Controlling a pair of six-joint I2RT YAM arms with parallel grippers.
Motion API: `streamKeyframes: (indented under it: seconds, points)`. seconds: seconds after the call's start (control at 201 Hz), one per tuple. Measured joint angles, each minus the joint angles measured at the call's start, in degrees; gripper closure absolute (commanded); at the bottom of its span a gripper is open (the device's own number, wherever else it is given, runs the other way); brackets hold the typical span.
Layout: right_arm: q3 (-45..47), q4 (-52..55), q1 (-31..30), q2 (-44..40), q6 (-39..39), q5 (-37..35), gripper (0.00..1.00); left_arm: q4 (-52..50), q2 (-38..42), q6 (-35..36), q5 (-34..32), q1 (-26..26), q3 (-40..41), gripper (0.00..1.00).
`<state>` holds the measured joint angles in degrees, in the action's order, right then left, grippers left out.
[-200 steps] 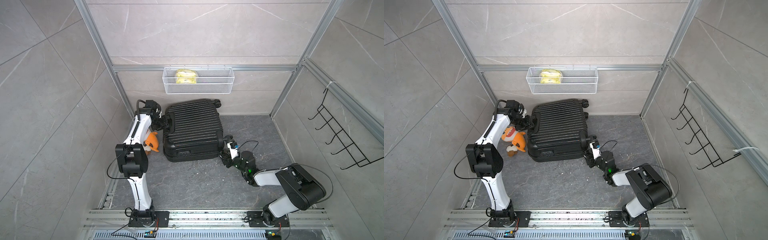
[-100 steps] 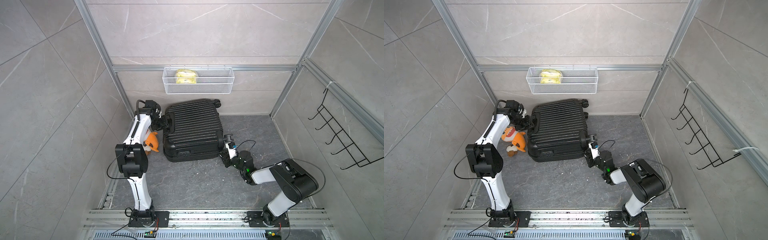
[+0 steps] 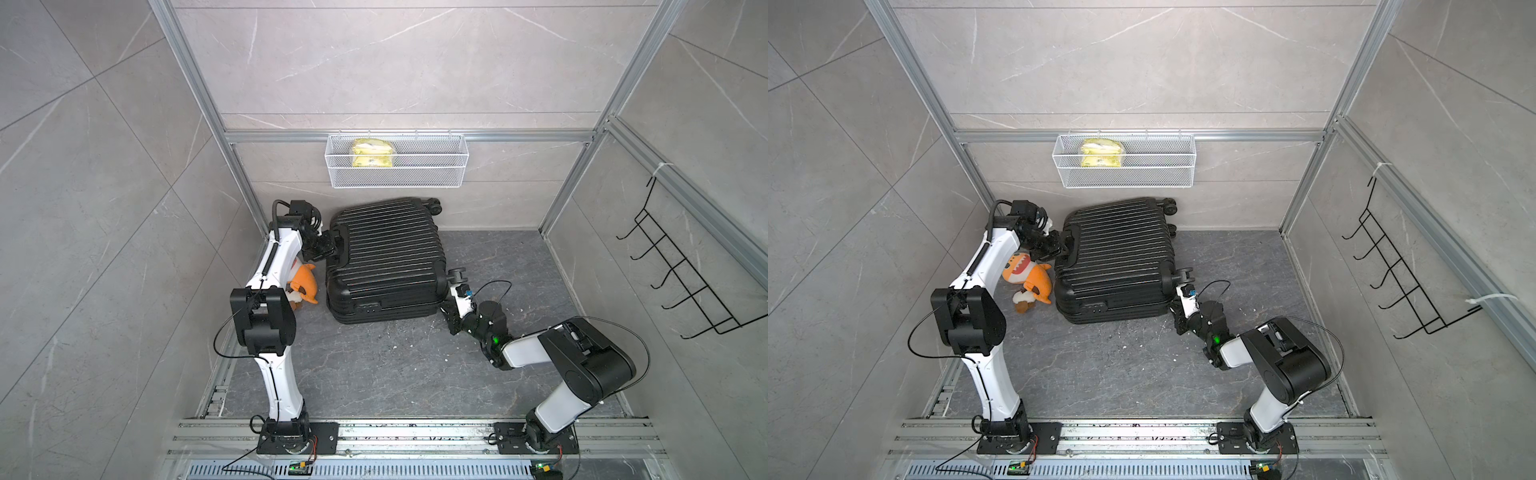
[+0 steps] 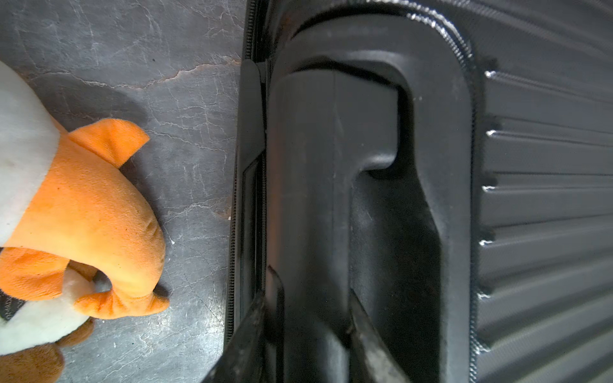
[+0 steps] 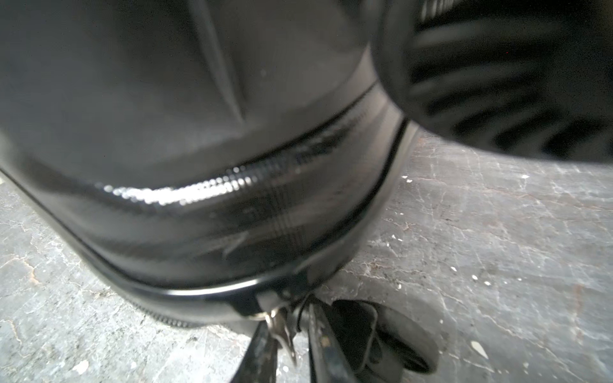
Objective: Close the suitcase zippers
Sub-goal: Zip the zipper on the suitcase.
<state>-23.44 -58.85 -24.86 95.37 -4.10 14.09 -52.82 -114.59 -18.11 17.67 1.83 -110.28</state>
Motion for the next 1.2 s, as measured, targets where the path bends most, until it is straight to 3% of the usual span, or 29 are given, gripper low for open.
streamKeyframes:
  seconds: [0.125, 0.344, 0.558, 0.822, 1.201]
  points:
    - [0.0, -0.1, 0.1, 0.0, 0.9, 1.0, 1.00, 0.0, 0.0, -0.1, 0.1, 0.0, 0.1, 1.00]
    - [-0.1, 1.3, 0.1, -1.0, 1.6, 1.7, 1.00, 0.1, 0.0, -1.8, 0.3, -0.1, 0.1, 1.00]
    - [0.8, 8.6, 0.1, -7.9, 3.6, 0.7, 1.00, -0.3, 0.1, -6.0, -0.2, 0.0, -0.6, 1.00]
    - [1.1, 15.3, -2.5, -14.1, 6.4, 0.2, 1.00, -8.2, -1.6, -7.1, -2.5, 0.8, -11.0, 1.00]
    - [-1.0, 26.8, -7.1, -18.3, 9.3, -1.0, 1.00, -5.1, -0.3, -7.5, -4.5, 1.6, -7.1, 1.00]
